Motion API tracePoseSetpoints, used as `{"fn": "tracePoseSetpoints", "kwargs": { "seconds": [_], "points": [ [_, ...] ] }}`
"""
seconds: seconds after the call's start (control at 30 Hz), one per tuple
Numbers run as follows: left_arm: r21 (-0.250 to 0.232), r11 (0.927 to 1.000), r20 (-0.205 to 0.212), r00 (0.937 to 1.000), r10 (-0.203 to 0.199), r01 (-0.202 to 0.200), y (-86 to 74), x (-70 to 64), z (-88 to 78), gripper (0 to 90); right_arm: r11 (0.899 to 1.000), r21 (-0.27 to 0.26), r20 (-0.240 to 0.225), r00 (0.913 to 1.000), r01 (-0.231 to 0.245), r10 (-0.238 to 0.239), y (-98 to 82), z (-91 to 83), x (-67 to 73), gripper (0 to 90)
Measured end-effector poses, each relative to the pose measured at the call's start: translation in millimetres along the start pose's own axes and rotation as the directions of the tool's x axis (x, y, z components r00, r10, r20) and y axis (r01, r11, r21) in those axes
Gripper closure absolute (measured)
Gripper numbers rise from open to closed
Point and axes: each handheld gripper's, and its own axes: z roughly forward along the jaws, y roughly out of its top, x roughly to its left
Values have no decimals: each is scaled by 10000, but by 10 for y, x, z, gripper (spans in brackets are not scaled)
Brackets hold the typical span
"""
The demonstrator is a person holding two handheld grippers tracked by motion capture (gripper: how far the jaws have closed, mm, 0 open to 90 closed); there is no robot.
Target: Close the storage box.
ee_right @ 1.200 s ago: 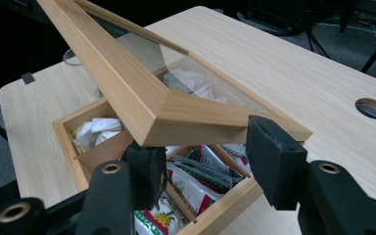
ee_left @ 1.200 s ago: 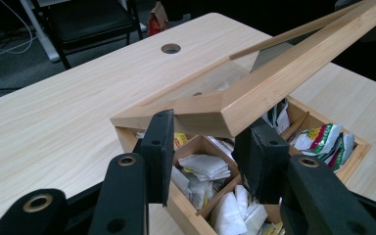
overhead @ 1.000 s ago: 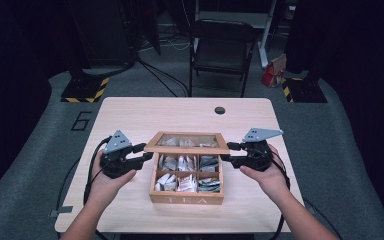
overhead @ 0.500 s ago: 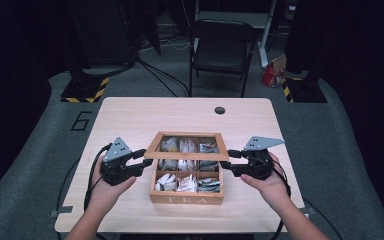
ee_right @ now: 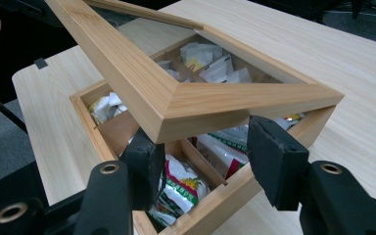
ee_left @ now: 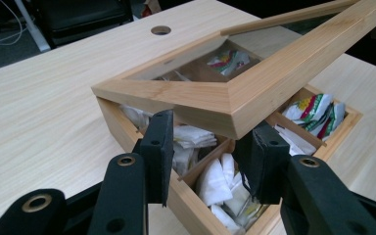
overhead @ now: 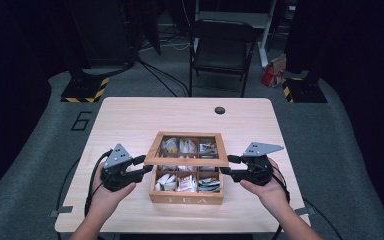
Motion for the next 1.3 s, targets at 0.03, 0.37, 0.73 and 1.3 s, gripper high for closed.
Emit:
{"fn": "tracePoseSetpoints", "kwargs": {
  "seconds": [0.03, 0.37, 0.73, 1.3],
  "points": [
    [44, 10000, -10, 10000, -24, 24, -37, -16, 4, 592, 10000, -1, 5, 10000, 27, -27, -22, 7, 5, 483],
    [18, 10000, 37, 10000, 6, -6, -247, -73, 47, 588, 9999, -104, 113, 9999, -6, 7, -242, 64, 84, 483],
    [67, 10000, 88, 10000, -10, 9, -396, -115, 89, 589, 9999, -169, 277, 9996, 29, -24, -400, 91, 146, 484],
    [600, 9982, 438, 9990, -27, 0, -611, -198, 134, 581, 9994, 217, 148, 9996, -254, 251, -688, 154, 173, 482]
  ]
}}
